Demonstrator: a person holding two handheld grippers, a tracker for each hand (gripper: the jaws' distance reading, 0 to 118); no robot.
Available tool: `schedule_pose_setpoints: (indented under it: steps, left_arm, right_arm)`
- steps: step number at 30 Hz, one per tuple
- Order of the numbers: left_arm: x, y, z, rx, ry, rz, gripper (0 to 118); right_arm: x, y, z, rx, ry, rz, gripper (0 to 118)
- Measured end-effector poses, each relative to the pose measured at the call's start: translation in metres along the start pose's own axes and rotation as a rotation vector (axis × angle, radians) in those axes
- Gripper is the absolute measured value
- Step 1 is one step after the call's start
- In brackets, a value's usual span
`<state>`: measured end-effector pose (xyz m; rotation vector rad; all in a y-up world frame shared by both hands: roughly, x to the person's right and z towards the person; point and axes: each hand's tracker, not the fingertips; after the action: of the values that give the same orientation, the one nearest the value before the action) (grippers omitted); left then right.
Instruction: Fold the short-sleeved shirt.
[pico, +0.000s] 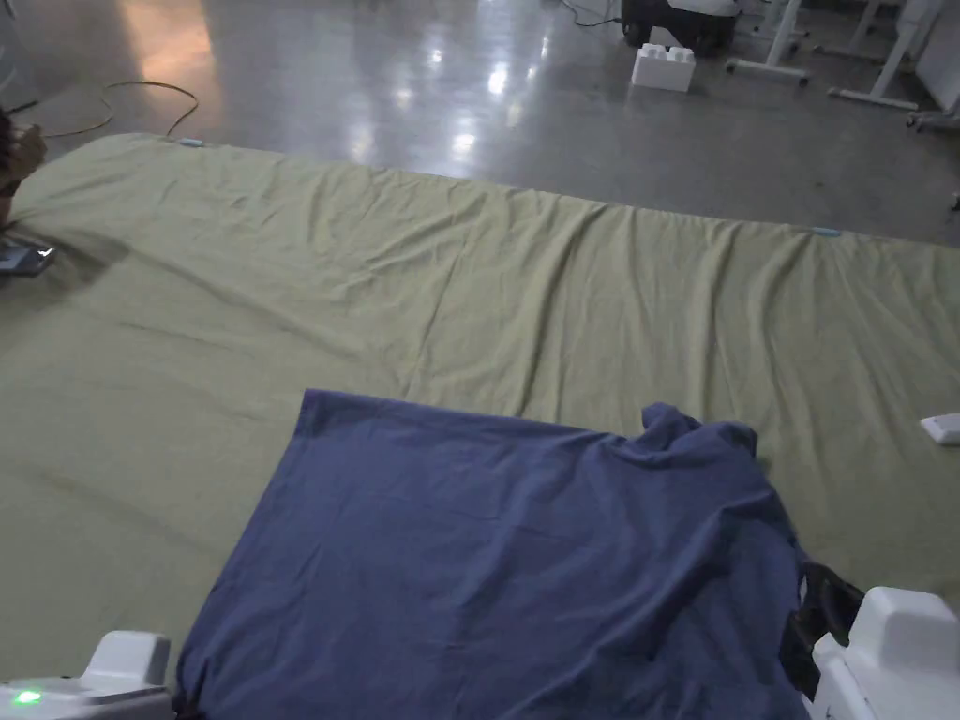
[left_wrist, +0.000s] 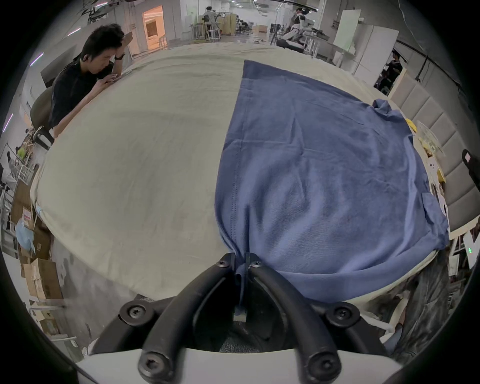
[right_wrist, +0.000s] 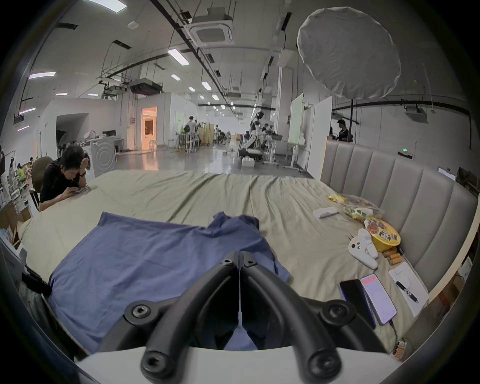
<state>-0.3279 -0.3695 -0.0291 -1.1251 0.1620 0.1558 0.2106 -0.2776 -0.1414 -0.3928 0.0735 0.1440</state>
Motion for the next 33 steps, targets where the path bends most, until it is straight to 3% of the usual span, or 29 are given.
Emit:
schedule_pose_setpoints:
  steps: [3,4,6,7,14,18,24,27,29,33]
  left_arm:
    - [-0.002,-0.002,0.002,0.012,0.003,0.011,7]
    - [-0.002,-0.003,0.004,0.016,0.002,0.011,7]
    - [-0.002,-0.003,0.005,0.02,0.001,0.003,7]
    - [-0.003,-0.003,0.005,0.021,0.001,0.001,7]
    - [-0.003,-0.003,0.004,0.022,0.003,-0.006,7]
    - [-0.002,-0.002,0.003,0.022,0.013,-0.013,7]
    - [-0.002,-0.005,0.003,0.03,0.01,-0.006,7]
    - [-0.002,-0.006,0.004,0.035,0.009,-0.008,7]
    - [-0.002,-0.007,0.007,0.044,0.011,-0.007,7]
    - [-0.004,-0.009,0.018,0.111,0.01,-0.008,7]
  right_arm:
    - [0.022,-0.004,0.004,-0.175,0.013,0.024,8]
    - [0.029,-0.006,0.005,-0.233,0.019,0.04,19]
    - [0.043,-0.017,0.006,-0.352,0.026,0.033,52]
    - [0.049,-0.024,0.007,-0.412,0.028,0.028,62]
    - [0.055,-0.079,0.014,-0.585,0.01,0.048,69]
    - [0.046,-0.105,0.002,-0.701,0.008,0.049,67]
    - [0.033,-0.122,-0.016,-0.753,0.051,-0.004,12]
    - [0.029,-0.115,-0.015,-0.759,0.063,0.02,8]
    - [0.027,-0.112,-0.012,-0.757,0.069,0.094,7]
    - [0.032,-0.097,0.0,-0.701,0.03,0.086,7]
